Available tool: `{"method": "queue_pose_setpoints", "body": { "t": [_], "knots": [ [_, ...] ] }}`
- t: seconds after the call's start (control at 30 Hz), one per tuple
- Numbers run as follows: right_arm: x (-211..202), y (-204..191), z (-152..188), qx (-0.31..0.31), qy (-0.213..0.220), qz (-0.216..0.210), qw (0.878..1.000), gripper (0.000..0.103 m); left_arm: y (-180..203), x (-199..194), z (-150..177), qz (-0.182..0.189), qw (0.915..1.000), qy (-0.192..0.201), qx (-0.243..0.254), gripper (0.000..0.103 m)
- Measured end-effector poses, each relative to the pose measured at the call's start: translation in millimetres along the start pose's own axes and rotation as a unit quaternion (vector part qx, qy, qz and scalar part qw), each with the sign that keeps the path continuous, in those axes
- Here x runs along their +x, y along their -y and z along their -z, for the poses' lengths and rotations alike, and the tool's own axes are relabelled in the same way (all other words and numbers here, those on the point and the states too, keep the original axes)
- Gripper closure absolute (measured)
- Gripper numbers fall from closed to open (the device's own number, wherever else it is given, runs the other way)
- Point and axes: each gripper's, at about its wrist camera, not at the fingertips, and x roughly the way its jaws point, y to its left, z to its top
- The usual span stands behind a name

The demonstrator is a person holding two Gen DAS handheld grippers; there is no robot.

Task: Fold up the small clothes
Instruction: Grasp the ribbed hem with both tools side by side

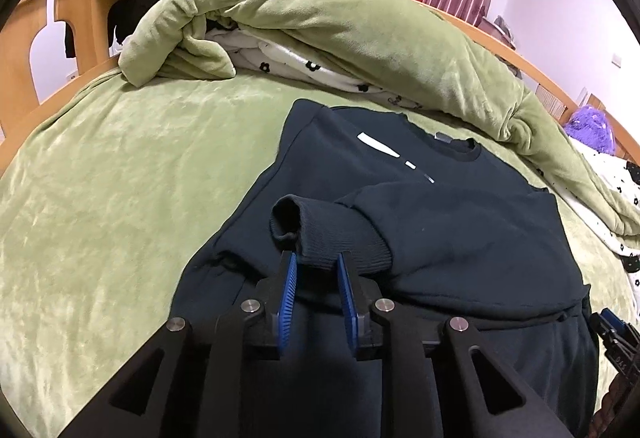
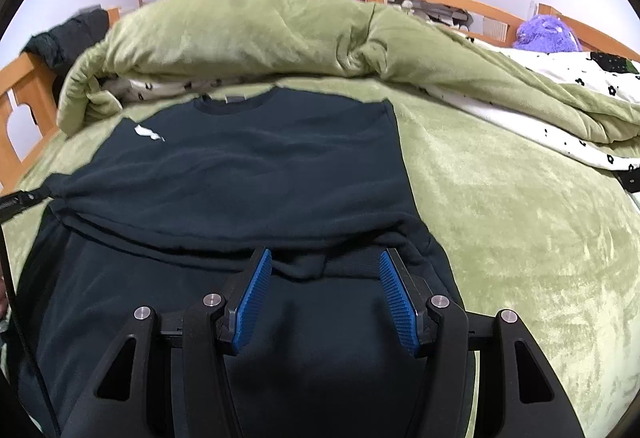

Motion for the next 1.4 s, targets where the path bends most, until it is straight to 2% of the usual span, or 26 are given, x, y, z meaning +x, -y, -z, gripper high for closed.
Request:
{"method": "queue_pose_setpoints", "body": {
  "t": [0.2, 0.47, 0.67, 0.73, 0.87, 0.9, 1.07, 1.2, 1.3, 1.33, 1.4],
  "knots": [
    [8.6, 2.2, 12.8, 0.013, -0.030, -0.015, 0.999, 0.047, -11.9, -18.6, 20.1, -0.002, 1.0000, -0.001, 0.005, 0.081],
    [-33.1, -22.6, 17.3, -0.005, 0.016, -0.018, 1.000, 0.047, -20.1, -55.1, 52.3, -0.001, 0.9998, 0.007, 0.016, 0.075],
    [-67.8, -30.8, 46.7, -0.008, 0.027, -0.011, 1.000, 0.047, -24.3, -84.0, 80.0, 0.010, 0.9996, 0.012, 0.022, 0.067],
    [-75.4, -27.0, 58.0, 0.002, 0.019, -0.018, 1.000, 0.051, -28.5, -92.6, 88.4, 0.010, 0.9997, 0.011, 0.021, 0.067],
    [-88.8, -15.0, 80.9, 0.020, -0.005, -0.031, 0.999, 0.064, -42.4, -108.9, 109.9, 0.009, 0.9998, 0.011, 0.016, 0.065],
    [-94.4, -11.1, 89.2, 0.025, -0.004, -0.031, 0.999, 0.064, -48.4, -111.7, 116.4, 0.011, 0.9998, 0.010, 0.012, 0.065],
    [-111.9, 5.6, 123.8, 0.035, -0.007, -0.021, 0.999, 0.064, -79.2, -116.1, 149.2, 0.026, 0.9993, -0.016, -0.021, 0.062],
    [-119.4, 22.8, 155.2, 0.063, -0.021, -0.010, 0.998, 0.055, -92.4, -120.9, 168.6, 0.025, 0.9986, -0.031, -0.035, 0.062],
    [-122.7, 31.1, 168.7, 0.081, -0.024, -0.010, 0.996, 0.049, -92.5, -126.9, 178.7, 0.024, 0.9989, -0.029, -0.027, 0.053],
    [-123.5, 33.2, 172.8, 0.086, -0.024, -0.012, 0.996, 0.048, -92.8, -128.7, 181.8, 0.023, 0.9990, -0.027, -0.026, 0.047],
    [-123.2, 37.5, 181.3, 0.095, -0.026, -0.013, 0.995, 0.047, -93.9, -132.4, 188.6, 0.026, 0.9991, -0.023, -0.025, 0.046]
  ]
}}
